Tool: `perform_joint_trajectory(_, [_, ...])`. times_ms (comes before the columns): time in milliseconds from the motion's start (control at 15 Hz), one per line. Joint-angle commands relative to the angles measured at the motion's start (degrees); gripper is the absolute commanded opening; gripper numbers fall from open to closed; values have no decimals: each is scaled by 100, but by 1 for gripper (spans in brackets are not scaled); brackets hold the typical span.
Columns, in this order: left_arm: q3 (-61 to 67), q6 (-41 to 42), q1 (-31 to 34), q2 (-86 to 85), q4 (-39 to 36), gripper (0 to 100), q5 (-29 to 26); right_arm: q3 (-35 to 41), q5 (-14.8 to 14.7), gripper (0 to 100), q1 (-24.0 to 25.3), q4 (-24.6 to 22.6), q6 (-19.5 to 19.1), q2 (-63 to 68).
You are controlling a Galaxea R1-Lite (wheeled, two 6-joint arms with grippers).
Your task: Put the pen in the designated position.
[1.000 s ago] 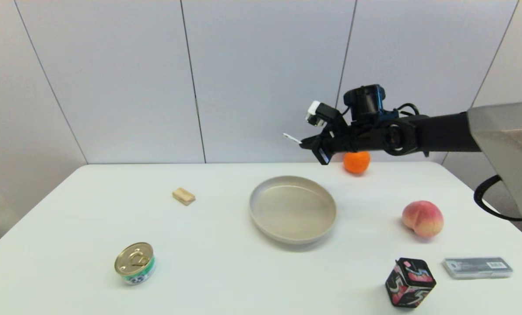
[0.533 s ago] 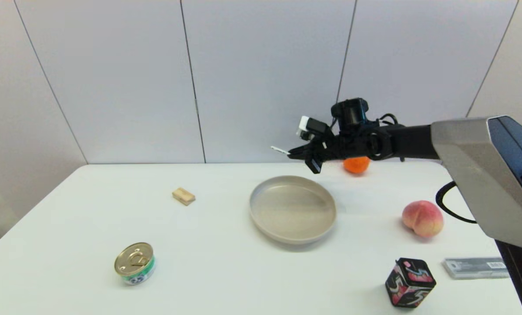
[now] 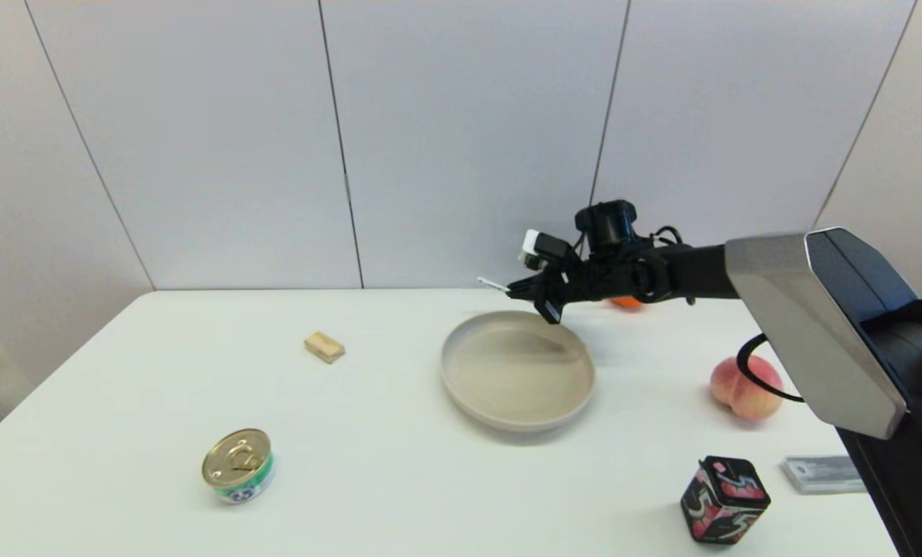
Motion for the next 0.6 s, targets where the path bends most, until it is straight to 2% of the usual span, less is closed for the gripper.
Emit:
perform_joint_trajectory(67, [0, -1, 2, -1, 0, 100, 2, -7, 12, 0, -60, 2, -29, 87])
perform_joint_trajectory(600, [0, -1, 2, -1, -17, 100, 2, -7, -5, 0, -69, 46, -2, 104])
